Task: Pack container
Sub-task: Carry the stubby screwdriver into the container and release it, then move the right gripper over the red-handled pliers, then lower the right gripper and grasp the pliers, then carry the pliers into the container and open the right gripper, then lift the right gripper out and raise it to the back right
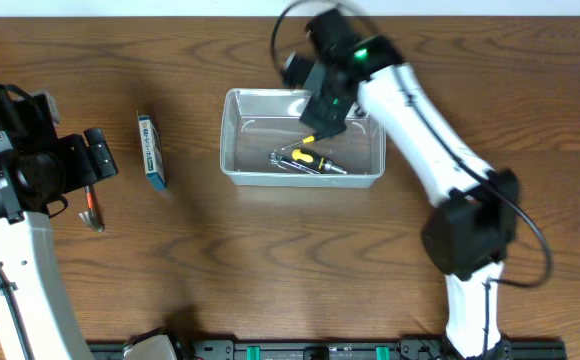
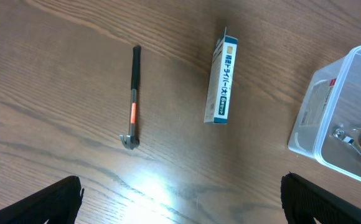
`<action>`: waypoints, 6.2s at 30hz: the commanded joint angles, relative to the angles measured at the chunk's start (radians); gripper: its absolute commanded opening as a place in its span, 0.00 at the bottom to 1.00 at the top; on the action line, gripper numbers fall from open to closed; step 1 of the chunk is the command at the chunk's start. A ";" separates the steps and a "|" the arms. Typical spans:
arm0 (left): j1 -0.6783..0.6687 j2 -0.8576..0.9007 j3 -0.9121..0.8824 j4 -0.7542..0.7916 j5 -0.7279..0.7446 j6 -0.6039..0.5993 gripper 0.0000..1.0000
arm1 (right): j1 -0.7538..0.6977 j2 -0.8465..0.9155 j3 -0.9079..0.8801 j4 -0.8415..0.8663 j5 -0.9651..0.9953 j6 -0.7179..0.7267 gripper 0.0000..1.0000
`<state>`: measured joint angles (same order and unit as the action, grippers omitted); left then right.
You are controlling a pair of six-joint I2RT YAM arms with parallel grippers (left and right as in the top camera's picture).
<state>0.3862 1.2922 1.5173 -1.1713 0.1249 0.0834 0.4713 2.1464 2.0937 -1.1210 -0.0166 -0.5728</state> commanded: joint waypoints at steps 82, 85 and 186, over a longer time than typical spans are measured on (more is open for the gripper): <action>0.005 -0.005 0.018 -0.032 0.003 0.006 0.98 | -0.636 -0.295 -1.137 0.433 0.103 1.114 0.78; 0.005 -0.005 0.018 -0.032 0.003 0.006 0.98 | -0.636 -0.295 -1.137 0.433 0.103 1.114 0.52; -0.189 0.177 0.019 -0.037 0.045 0.088 0.98 | -0.391 -0.323 0.058 -0.165 -0.002 0.569 0.99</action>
<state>0.2001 1.3975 1.5215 -1.2148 0.1764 0.1852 0.1329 1.8229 2.1517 -1.2446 -0.0158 -0.1268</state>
